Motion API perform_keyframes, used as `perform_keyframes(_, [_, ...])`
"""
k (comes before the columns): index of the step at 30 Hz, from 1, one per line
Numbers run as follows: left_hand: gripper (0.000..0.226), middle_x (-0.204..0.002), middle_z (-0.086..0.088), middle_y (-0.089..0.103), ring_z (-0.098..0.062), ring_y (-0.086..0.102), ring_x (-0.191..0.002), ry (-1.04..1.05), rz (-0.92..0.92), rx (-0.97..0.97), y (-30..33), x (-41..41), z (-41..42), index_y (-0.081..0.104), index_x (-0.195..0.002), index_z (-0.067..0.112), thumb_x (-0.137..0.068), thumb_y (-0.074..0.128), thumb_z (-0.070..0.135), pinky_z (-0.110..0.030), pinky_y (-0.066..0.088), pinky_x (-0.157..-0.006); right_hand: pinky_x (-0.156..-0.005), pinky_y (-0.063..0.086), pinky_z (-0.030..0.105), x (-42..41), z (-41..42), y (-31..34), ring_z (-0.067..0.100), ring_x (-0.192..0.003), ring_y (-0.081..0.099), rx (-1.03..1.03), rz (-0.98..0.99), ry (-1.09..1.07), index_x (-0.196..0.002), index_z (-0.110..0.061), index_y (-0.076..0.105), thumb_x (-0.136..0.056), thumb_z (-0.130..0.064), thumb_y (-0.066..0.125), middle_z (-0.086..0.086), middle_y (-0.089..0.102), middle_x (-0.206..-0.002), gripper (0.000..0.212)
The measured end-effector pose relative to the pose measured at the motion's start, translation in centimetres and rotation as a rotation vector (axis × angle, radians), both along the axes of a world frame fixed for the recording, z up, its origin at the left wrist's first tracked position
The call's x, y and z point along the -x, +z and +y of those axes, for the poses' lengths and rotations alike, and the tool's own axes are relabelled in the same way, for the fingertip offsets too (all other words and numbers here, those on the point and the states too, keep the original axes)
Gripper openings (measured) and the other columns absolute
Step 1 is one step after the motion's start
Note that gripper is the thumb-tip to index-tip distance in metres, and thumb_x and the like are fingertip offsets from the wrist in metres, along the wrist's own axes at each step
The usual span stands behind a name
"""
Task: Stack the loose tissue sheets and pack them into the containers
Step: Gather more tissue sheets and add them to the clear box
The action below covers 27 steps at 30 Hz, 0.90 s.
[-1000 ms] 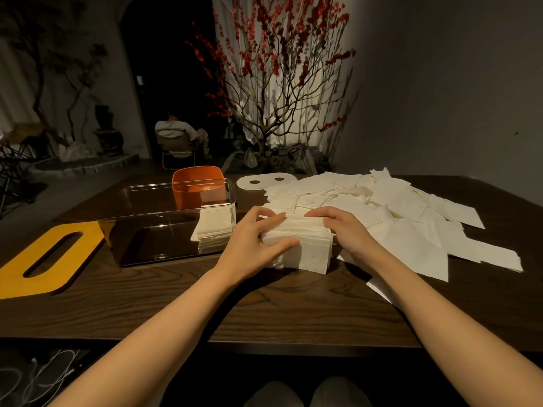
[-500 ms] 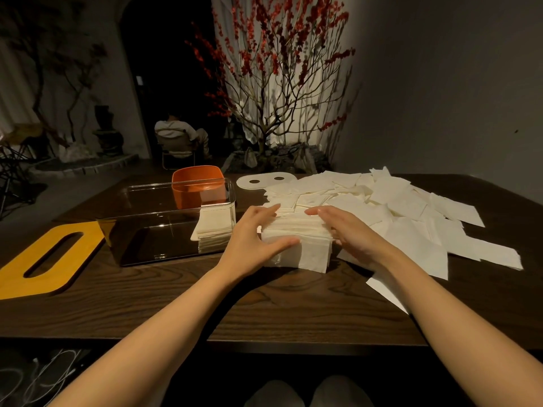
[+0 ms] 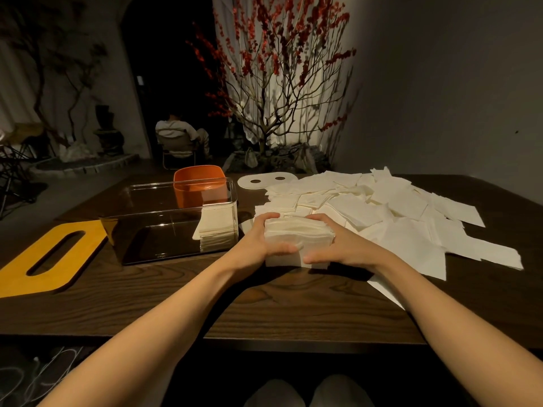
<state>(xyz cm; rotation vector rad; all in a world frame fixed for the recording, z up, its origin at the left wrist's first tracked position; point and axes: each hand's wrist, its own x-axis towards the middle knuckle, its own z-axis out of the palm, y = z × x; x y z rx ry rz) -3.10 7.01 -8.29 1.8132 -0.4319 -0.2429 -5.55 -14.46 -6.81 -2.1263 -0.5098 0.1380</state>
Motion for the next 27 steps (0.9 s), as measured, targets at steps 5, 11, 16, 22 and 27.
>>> perform_keyframes(5, [0.069, -0.126, 0.006, 0.063, -0.012, 0.058, -0.117, -0.028, -0.163, -0.089, 0.0, 0.0, -0.4, 0.052, -0.134, 0.021, -0.074, 0.081, 0.040, -0.036, 0.048, -0.101, -0.096, 0.046, 0.018, -0.1, 0.4, -0.1, -0.008, -0.108, 0.056, -0.075, -0.076, -0.043, -0.125, -0.031, 0.058, -0.090, -0.028, 0.066, -0.019, 0.062, -0.118, 0.036])
perform_keyframes(11, [0.023, -0.106, 0.020, 0.062, 0.003, 0.060, -0.100, 0.124, -0.185, -0.020, 1.3, 1.4, -1.6, 0.056, -0.107, 0.041, -0.088, 0.067, 0.035, -0.017, 0.049, -0.084, -0.105, 0.042, 0.043, -0.5, 0.9, 0.4, 0.016, -0.123, 0.052, -0.070, -0.007, -0.259, -0.132, -0.030, 0.055, -0.065, -0.083, 0.057, -0.005, 0.056, -0.134, 0.085])
perform_keyframes(16, [0.049, -0.111, 0.001, 0.066, -0.016, 0.062, -0.097, 0.355, -0.214, -0.068, 4.4, 1.0, -2.3, 0.063, -0.120, 0.014, -0.084, 0.070, 0.045, -0.033, 0.054, -0.084, -0.106, 0.042, 0.043, -1.5, 2.4, 2.5, 0.022, -0.117, 0.056, -0.295, 0.064, -0.368, -0.136, -0.018, 0.051, -0.074, -0.077, 0.050, 0.004, 0.058, -0.131, 0.085])
perform_keyframes(22, [0.037, -0.086, -0.002, 0.061, -0.014, 0.062, -0.074, 0.447, -0.260, -0.134, 8.5, 0.8, -0.2, 0.058, -0.095, 0.012, -0.080, 0.074, 0.043, -0.022, 0.055, -0.049, -0.081, 0.055, 0.035, -2.4, 5.0, 5.6, 0.028, -0.105, 0.063, -0.297, 0.160, -0.375, -0.141, -0.018, 0.042, -0.093, -0.063, 0.037, 0.009, 0.057, -0.130, 0.066])
perform_keyframes(27, [0.048, -0.078, 0.002, 0.053, -0.008, 0.058, -0.054, 0.515, -0.100, -0.128, 11.1, 0.4, 2.2, 0.052, -0.105, 0.008, -0.080, 0.073, 0.043, -0.015, 0.046, -0.040, -0.108, 0.039, 0.043, -3.2, 7.8, 6.9, 0.026, -0.127, 0.046, -0.338, 0.203, -0.354, -0.144, -0.018, 0.039, -0.095, -0.060, 0.038, 0.003, 0.045, -0.143, 0.065])
